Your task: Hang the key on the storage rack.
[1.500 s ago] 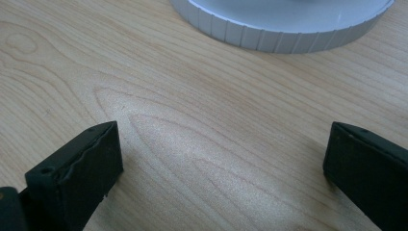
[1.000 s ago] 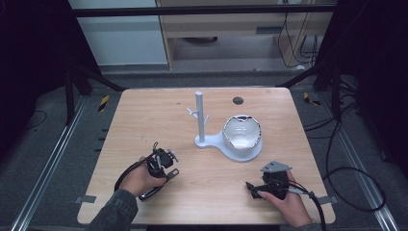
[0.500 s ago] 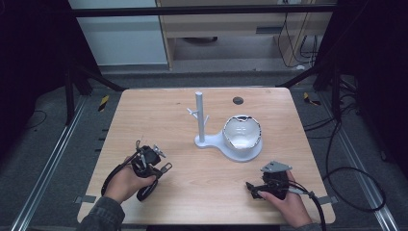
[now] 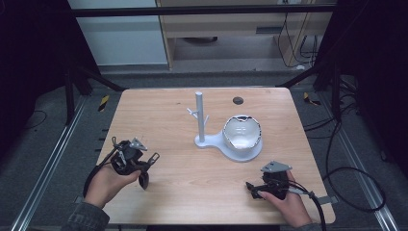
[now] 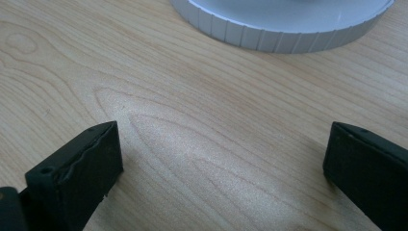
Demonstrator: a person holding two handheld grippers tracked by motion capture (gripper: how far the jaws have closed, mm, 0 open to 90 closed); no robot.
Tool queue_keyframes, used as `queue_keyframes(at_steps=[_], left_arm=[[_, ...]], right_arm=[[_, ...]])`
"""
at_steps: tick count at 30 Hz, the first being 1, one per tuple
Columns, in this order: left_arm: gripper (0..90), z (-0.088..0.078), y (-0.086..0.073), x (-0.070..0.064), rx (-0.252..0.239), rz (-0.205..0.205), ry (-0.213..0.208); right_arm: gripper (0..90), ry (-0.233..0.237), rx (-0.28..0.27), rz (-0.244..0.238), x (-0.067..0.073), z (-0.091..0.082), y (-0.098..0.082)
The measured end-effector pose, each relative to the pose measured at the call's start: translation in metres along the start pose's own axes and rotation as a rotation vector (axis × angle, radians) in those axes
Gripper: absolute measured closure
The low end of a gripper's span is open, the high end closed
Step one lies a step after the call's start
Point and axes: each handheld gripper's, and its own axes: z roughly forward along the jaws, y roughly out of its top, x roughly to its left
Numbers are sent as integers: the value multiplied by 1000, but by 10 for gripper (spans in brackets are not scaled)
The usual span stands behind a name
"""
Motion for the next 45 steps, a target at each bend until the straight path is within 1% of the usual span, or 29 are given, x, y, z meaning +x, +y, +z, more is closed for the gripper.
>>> queue_keyframes(at_steps=[1, 2, 5, 9, 13, 16, 25, 30, 35, 36, 38, 43, 45], left_arm=[[808, -2, 1, 0, -1, 7, 3], [808, -4, 2, 0, -13, 7, 10], [808, -8, 5, -1, -47, 1, 12], [808, -9, 10, -2, -67, 0, 17], [808, -10, 14, -5, -93, 13, 21], [808, -10, 19, -9, -98, 25, 19], [808, -11, 34, -18, -113, 57, 30], [808, -16, 48, -23, -135, 72, 34], [808, -21, 67, -30, -157, 92, 43], [808, -21, 71, -31, -169, 90, 49], [808, -22, 80, -34, -170, 107, 63], [808, -19, 97, -39, -187, 125, 85], [808, -20, 102, -41, -208, 118, 93]], right_arm=[[5, 0, 0, 0, 0, 0, 0], [5, 0, 0, 0, 0, 0, 0], [5, 0, 0, 0, 0, 0, 0], [5, 0, 0, 0, 0, 0, 0], [5, 0, 0, 1, 0, 0, 0], [5, 0, 0, 0, 0, 0, 0], [5, -1, 0, 0, 0, 0, 0], [5, 0, 0, 0, 0, 0, 0], [5, 0, 0, -1, 0, 0, 0], [5, 0, 0, 0, 0, 0, 0], [5, 0, 0, 0, 0, 0, 0], [5, -1, 1, 0, 0, 0, 0], [5, -1, 1, -1, 0, 0, 0]])
